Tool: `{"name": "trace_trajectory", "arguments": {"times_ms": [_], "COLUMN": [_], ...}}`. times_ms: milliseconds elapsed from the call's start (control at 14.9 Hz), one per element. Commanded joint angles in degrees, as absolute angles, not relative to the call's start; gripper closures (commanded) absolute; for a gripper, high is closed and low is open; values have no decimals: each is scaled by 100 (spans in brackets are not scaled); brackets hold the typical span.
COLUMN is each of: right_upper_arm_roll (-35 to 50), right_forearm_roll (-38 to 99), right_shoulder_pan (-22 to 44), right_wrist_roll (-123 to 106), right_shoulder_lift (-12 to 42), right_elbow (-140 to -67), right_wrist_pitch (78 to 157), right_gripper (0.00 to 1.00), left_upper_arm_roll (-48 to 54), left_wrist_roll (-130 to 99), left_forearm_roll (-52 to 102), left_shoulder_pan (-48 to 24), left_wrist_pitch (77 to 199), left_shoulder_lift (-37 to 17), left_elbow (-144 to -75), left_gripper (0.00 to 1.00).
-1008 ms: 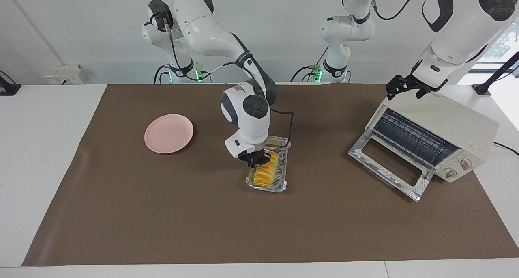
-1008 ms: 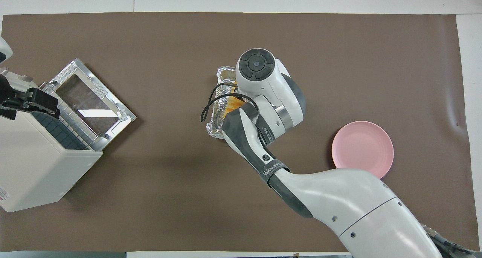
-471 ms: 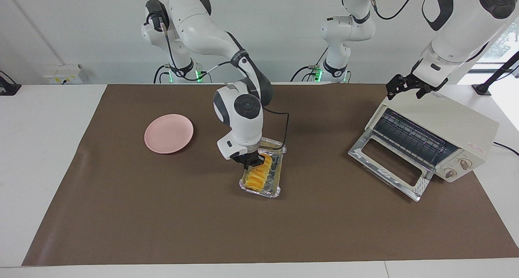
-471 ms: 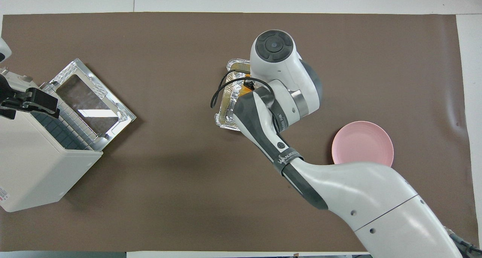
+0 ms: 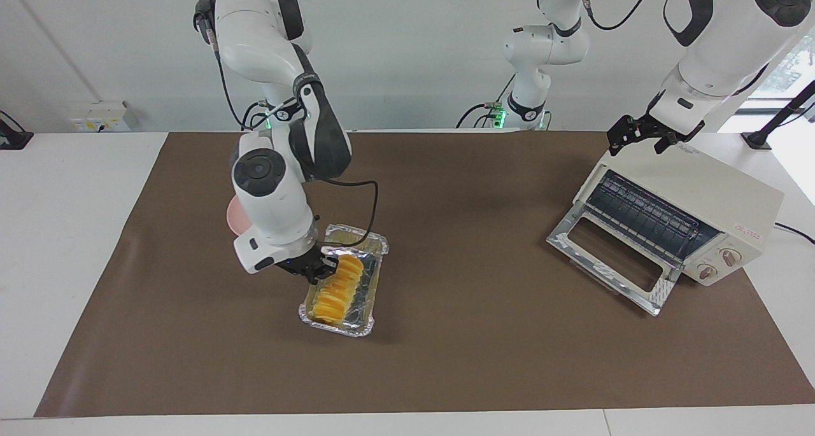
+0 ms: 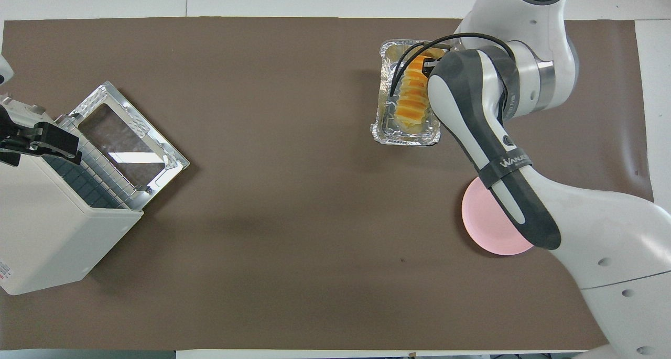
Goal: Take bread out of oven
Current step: 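Slide the foil tray with the right gripper beyond the pink plate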
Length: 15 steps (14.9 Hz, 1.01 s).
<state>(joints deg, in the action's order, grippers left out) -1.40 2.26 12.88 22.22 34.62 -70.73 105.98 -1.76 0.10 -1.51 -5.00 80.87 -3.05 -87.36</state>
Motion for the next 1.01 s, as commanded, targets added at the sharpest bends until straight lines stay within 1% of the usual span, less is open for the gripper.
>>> {"name": "trace_trajectory", "arguments": {"times_ms": [0,269,336,605,739,941], "right_upper_arm_roll": [-88,-79,-79,-79,-79,-88], "right_forearm_roll": [299,343,360,360,360,360], "right_shoulder_pan": [767,203,72,79,44,35], "right_wrist_roll": [1217,178,-42,-123,-525,-659], "right_shoulder_lift": [3498,3559,3577,3498,3419,3384], "right_elbow": [-7145,-7259,-7382,-7953,-8234,-8350], "right_wrist_pitch": [10775,10845,10968,11565,11829,11918], "right_gripper": [100,100,100,100,100,100], "left_upper_arm_roll": [-193,-193,-193,-193,-193,-193], "left_wrist_roll": [26,26,26,26,26,26], "left_forearm_roll": [-79,-79,-79,-79,-79,-79], "left_shoulder_pan": [-483,-483,-483,-483,-483,-483], "left_wrist_pitch": [8209,8209,8209,8209,8209,8209], "left_shoulder_lift": [-123,-123,-123,-123,-123,-123], "left_elbow": [-8956,-8956,-8956,-8956,-8956,-8956], "left_gripper": [0,0,0,0,0,0]}}
